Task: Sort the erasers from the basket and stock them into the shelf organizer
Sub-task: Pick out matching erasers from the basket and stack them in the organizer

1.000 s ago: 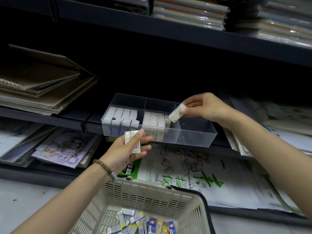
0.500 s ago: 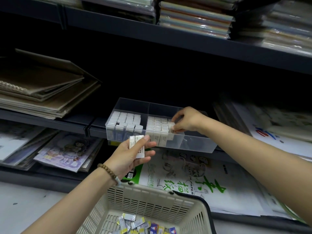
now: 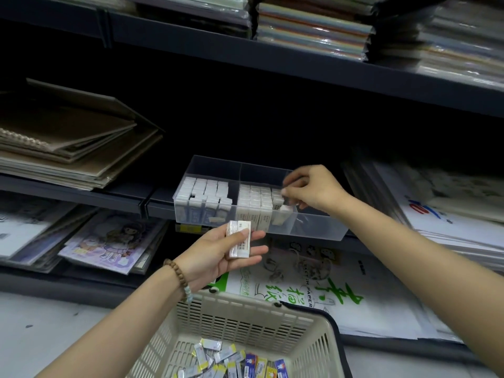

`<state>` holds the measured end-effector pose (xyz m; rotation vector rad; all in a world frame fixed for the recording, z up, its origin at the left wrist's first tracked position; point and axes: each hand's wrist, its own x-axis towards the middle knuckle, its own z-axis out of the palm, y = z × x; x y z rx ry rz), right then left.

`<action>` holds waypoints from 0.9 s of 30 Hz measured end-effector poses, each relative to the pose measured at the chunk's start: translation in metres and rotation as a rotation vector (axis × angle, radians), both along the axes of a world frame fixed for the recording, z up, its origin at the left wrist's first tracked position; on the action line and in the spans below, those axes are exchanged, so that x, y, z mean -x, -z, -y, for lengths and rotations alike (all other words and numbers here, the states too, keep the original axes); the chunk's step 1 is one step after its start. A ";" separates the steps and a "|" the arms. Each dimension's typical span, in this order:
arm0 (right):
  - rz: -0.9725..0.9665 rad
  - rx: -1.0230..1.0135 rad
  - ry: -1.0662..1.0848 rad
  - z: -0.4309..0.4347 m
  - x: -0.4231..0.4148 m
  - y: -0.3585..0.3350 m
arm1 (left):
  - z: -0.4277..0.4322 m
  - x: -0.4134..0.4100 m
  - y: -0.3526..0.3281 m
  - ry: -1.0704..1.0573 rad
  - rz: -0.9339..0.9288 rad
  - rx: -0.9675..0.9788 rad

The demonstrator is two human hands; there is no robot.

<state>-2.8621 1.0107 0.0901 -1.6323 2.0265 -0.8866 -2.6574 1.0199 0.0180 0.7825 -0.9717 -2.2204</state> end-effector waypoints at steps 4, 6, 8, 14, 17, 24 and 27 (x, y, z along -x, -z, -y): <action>0.239 0.144 -0.072 -0.036 -0.016 0.009 | -0.003 0.003 0.002 -0.056 0.022 -0.017; 0.367 0.065 -0.121 -0.054 -0.024 0.023 | -0.007 0.005 0.004 -0.053 0.078 0.032; 0.456 -0.024 -0.137 -0.067 -0.030 0.039 | -0.011 0.006 0.007 -0.032 0.161 0.119; 0.654 -0.177 -0.142 -0.076 -0.032 0.064 | -0.016 0.007 0.013 0.012 0.268 0.240; 0.714 -0.201 -0.126 -0.074 -0.031 0.068 | -0.016 0.009 0.013 0.042 0.273 0.230; 1.071 -0.112 -0.041 -0.071 -0.019 0.068 | -0.005 0.004 0.010 0.031 0.162 0.011; 0.972 -0.149 -0.062 -0.073 -0.016 0.069 | -0.007 0.000 0.013 0.033 0.278 0.107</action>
